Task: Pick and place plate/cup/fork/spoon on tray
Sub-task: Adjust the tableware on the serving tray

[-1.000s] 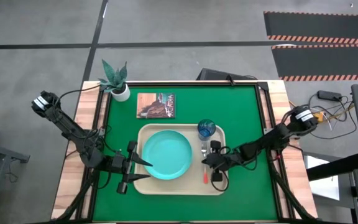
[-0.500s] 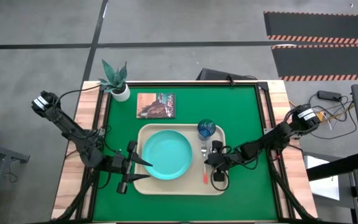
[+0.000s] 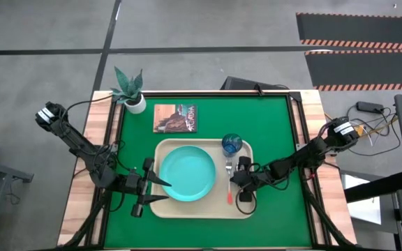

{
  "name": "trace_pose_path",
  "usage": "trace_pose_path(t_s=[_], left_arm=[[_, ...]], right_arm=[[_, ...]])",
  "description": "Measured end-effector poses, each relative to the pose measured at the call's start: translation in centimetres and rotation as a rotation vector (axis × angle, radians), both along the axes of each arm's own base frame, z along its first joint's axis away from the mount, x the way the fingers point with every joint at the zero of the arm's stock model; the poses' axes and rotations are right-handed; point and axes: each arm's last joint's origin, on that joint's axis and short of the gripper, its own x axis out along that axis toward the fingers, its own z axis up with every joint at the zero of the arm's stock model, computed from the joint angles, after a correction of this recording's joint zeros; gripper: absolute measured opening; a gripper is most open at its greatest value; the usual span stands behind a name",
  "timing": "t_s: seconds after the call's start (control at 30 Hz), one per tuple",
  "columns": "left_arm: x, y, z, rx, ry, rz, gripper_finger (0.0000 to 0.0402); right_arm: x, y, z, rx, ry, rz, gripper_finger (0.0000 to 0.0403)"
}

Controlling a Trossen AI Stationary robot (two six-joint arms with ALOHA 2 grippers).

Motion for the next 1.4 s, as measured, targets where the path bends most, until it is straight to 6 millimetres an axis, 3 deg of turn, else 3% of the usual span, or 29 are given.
trace_pose_path(t_s=[0.3, 0.63, 0.8, 1.0, 1.4], left_arm=[[0.0, 0.0, 0.0, 0.0, 0.0, 0.0, 0.0155], [0.0, 0.0, 0.0, 0.0, 0.0, 0.0, 0.0155], [0.0, 0.0, 0.0, 0.0, 0.0, 0.0, 0.0155], [0.0, 0.0, 0.0, 0.0, 0.0, 0.0, 0.0155], [0.0, 0.0, 0.0, 0.0, 0.0, 0.0, 0.0155]], right_arm=[[0.0, 0.0, 0.8, 0.018, -0.026, -0.006, 0.0008], [-0.5, 0.2, 3.1, 0.082, -0.095, -0.011, 0.0008], [-1.8, -0.4, 3.8, 0.167, -0.024, -0.147, 0.0009], [-3.7, -1.4, 3.5, 0.163, 0.093, -0.361, 0.0009], [-2.4, -1.5, 1.9, 0.086, 0.082, -0.331, 0.0009]])
